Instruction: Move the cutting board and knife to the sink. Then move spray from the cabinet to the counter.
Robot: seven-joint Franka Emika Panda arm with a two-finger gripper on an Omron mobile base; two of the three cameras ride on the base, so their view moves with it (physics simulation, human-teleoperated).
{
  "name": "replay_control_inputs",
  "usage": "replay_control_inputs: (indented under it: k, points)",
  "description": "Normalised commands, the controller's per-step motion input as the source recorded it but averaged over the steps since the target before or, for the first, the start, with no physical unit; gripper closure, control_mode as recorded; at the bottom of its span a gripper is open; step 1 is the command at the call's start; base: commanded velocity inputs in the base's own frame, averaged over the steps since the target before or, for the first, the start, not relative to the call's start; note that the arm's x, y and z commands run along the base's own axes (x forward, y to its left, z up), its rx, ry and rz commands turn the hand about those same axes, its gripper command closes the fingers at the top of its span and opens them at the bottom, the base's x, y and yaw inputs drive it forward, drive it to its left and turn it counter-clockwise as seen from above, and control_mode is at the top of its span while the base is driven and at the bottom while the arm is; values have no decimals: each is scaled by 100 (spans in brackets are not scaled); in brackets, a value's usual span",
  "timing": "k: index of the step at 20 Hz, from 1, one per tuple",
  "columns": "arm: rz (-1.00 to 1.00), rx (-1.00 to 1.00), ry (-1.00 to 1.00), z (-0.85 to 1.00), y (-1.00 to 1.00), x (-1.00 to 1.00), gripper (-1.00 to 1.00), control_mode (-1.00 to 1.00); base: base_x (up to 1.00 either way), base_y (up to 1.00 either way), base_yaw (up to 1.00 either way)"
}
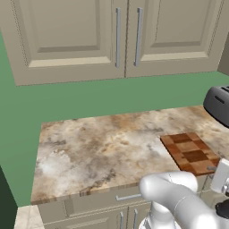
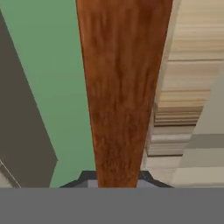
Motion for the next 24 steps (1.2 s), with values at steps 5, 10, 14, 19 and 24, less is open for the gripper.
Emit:
replay_control_inputs:
  k: [5, 10, 14, 19, 24]
  points:
    - [0, 3, -27, 65, -12, -64, 100, -100, 0, 0, 0]
    - [0, 0, -22, 78, 6, -45, 100, -100, 0, 0, 0]
    - [0, 0, -20, 81, 32, -33, 100, -100, 0, 0, 0]
    - [0, 0, -14, 75, 59, -28, 100, -100, 0, 0, 0]
    - [0, 0, -10, 67, 67, -22, 100, -100, 0, 0, 0]
